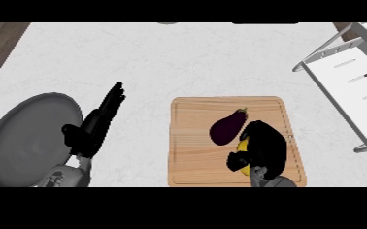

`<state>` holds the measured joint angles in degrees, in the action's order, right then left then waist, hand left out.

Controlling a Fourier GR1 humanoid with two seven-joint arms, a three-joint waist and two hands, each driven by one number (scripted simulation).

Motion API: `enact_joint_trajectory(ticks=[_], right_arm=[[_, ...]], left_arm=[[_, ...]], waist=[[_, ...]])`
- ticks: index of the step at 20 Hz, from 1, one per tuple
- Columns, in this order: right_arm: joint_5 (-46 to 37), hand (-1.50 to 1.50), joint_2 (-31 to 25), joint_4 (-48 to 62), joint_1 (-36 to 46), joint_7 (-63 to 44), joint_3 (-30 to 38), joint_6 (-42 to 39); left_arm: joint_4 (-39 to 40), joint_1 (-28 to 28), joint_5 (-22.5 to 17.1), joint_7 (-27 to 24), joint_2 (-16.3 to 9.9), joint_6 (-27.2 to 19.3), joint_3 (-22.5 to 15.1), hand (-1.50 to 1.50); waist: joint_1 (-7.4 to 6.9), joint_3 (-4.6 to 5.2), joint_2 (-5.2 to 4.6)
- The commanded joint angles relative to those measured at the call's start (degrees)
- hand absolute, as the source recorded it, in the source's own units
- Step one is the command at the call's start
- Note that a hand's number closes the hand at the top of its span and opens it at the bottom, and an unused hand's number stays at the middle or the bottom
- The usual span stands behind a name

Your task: Pick the lemon from the cutting board and place it in the tiered basket

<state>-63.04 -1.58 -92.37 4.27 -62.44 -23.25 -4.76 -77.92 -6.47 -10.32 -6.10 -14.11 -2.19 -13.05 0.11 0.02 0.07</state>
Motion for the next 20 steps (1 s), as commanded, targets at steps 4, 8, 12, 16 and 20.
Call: enact_joint_trajectory(ticks=[4,8,12,16,20], right_arm=[[5.0,1.5,-14.2,-9.0,-16.4,0.2,20.2,3.1],[10.7,1.5,-21.1,-12.2,-26.5,6.0,33.4,4.9],[19.6,1.5,-20.9,-19.8,-31.3,13.4,44.4,11.6],[28.6,1.5,-19.5,-29.0,-30.7,18.4,51.5,15.0],[35.6,1.5,-26.4,-33.3,-28.6,17.7,61.1,9.9]], left_arm=[[-0.1,2.7,0.0,-1.3,-0.8,-2.3,2.7,0.0],[-1.0,3.4,-0.2,-1.4,-0.8,-1.9,2.5,0.0],[-0.9,3.3,-0.5,-1.2,-1.1,-1.0,2.8,0.0],[-1.3,4.2,-0.5,-0.9,-0.9,-0.8,2.5,0.0],[0.9,0.5,0.9,-0.8,1.2,-0.9,1.2,0.0]], waist=[[6.38,-0.08,0.81],[5.98,-0.04,0.83],[4.92,-0.02,0.88],[4.42,0.01,1.09],[1.84,0.06,0.2]])
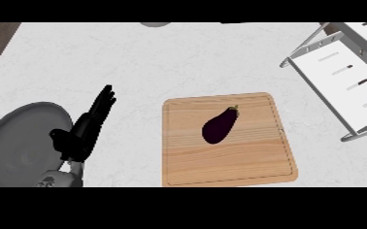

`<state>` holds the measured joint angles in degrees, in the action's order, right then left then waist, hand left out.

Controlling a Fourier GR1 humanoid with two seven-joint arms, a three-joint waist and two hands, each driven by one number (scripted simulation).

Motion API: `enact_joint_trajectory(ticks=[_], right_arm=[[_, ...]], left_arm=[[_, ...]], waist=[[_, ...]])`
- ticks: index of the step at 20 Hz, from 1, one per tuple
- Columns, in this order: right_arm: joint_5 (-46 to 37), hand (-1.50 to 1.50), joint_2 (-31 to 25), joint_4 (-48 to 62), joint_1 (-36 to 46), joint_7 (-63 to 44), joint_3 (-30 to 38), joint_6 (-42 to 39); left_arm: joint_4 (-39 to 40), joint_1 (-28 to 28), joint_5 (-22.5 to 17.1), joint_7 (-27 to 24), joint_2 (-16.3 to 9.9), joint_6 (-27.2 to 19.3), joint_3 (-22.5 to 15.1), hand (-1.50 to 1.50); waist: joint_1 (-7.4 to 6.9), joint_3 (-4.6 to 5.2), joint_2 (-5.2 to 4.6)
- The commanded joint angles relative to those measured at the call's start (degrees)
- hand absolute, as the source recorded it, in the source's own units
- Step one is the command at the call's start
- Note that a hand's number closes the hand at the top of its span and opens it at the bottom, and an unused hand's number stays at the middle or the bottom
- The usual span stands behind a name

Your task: Pick the lemon from the cutting board and place it in the tiered basket

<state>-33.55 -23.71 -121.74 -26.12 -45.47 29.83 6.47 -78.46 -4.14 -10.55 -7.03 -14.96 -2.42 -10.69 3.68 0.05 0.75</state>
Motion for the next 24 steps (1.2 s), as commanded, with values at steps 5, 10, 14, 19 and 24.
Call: enact_joint_trajectory(ticks=[5,10,14,19,24], right_arm=[[12.5,1.5,-11.2,-6.9,7.0,-7.6,14.9,-10.1],[16.5,1.5,-22.0,0.4,20.1,-15.5,16.6,-13.3],[16.5,1.5,-28.8,11.9,28.8,-16.9,12.3,-14.4],[14.5,1.5,-34.5,28.3,42.5,-15.7,4.4,-10.6],[12.3,1.5,-33.5,42.5,52.3,-9.6,-4.7,-9.5]], left_arm=[[2.6,-2.9,2.8,-1.4,3.3,0.2,-1.8,0.0],[2.1,-3.4,2.6,0.8,3.1,1.2,-1.0,0.0],[3.0,-4.2,3.4,0.1,3.7,2.2,-1.2,0.0],[0.9,-3.1,1.8,0.6,2.2,5.1,-0.4,0.0],[1.4,-4.6,3.3,1.5,4.6,3.2,-0.5,0.0]], waist=[[-3.25,0.03,-0.74],[-4.13,0.02,-0.82],[-4.45,0.0,-0.96],[-6.14,-0.01,-1.23],[-5.55,-0.03,-1.11]])
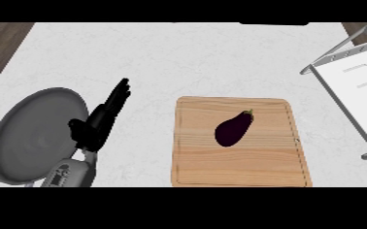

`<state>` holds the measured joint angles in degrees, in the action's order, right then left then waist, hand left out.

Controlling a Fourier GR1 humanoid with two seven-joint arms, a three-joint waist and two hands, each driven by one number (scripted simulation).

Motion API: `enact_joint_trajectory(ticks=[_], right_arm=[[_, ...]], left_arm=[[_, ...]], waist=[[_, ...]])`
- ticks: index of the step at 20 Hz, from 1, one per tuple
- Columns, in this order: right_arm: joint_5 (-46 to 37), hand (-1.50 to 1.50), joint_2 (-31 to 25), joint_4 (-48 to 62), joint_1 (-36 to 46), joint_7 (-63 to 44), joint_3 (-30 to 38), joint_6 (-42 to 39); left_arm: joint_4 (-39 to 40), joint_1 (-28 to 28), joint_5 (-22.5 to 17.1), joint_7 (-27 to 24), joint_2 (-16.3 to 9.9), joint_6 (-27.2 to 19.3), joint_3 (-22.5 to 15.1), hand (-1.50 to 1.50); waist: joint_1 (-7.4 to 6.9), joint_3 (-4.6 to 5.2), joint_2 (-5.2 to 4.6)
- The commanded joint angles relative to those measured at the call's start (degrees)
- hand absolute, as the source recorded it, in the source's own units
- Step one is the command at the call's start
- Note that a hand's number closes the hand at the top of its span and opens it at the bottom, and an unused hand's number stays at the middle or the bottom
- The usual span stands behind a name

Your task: Pick the lemon from the cutting board and place it in the tiered basket

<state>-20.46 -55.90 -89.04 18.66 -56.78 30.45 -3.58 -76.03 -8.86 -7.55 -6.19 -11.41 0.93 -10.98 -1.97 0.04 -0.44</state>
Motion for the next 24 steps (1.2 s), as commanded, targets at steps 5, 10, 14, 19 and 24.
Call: enact_joint_trajectory(ticks=[5,10,14,19,24], right_arm=[[-4.9,1.5,1.8,25.6,17.3,9.3,-11.0,4.7],[-7.6,1.5,5.7,37.1,23.6,15.7,-12.5,9.6],[-7.8,1.5,8.0,45.8,31.3,19.4,-12.7,11.8],[-4.6,1.5,9.4,50.9,33.8,22.8,-8.7,13.8],[0.4,1.5,10.8,55.2,40.6,11.6,-3.5,13.6]], left_arm=[[-2.4,-0.9,0.1,2.7,-0.1,0.3,1.2,0.0],[0.1,2.0,2.6,-1.8,2.0,-0.3,-0.1,0.0],[-1.8,0.8,0.8,1.2,0.8,1.8,1.3,0.0],[1.0,3.9,2.4,-3.7,1.5,1.6,1.4,0.0],[4.2,0.0,2.8,-3.1,2.6,1.0,1.9,0.0]], waist=[[-0.29,-0.06,-0.02],[0.21,-0.07,0.04],[-0.08,-0.09,-0.02],[0.63,-0.07,0.12],[1.0,-0.01,-0.11]])
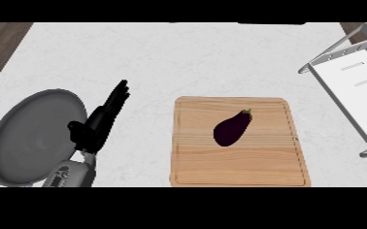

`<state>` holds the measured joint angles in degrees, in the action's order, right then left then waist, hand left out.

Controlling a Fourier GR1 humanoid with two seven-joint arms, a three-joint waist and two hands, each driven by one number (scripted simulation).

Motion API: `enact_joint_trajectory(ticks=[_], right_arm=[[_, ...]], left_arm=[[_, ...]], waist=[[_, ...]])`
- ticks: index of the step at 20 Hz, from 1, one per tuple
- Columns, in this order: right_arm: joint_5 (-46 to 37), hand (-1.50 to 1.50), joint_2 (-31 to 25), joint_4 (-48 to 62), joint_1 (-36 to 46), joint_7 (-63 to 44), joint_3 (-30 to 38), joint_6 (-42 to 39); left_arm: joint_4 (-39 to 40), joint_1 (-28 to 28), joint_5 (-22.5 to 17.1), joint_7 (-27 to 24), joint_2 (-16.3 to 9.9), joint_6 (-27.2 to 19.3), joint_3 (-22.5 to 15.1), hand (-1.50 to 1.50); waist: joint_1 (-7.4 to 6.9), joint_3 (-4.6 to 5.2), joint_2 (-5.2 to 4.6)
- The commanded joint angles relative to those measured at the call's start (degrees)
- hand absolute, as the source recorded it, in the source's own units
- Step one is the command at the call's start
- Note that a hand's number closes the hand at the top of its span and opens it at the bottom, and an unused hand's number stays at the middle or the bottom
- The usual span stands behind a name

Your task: Pick the lemon from the cutting board and place it in the tiered basket

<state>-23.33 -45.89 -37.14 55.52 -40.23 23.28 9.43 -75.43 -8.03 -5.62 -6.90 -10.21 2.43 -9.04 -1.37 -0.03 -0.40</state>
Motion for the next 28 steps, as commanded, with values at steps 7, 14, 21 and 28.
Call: enact_joint_trajectory(ticks=[7,14,21,28], right_arm=[[6.7,-1.5,2.3,1.7,2.1,-1.8,6.8,7.6],[-2.0,-1.5,-5.4,-1.5,-3.4,-1.8,4.9,20.3],[-3.4,-1.5,-9.6,-14.4,-14.4,-4.1,8.6,28.8],[7.2,-1.5,-9.4,-32.0,-33.1,-1.7,23.1,23.5]], left_arm=[[-0.6,0.7,0.5,0.7,0.8,-0.4,1.1,0.0],[-2.3,0.7,-1.7,1.8,-3.4,3.1,3.9,0.0],[-2.1,3.5,1.6,0.7,0.9,-1.8,1.6,0.0],[-2.9,3.0,-0.6,1.7,-1.5,-0.8,5.2,0.0]], waist=[[0.7,0.03,0.28],[1.28,0.06,0.47],[3.96,0.11,1.23],[6.5,0.02,1.64]])
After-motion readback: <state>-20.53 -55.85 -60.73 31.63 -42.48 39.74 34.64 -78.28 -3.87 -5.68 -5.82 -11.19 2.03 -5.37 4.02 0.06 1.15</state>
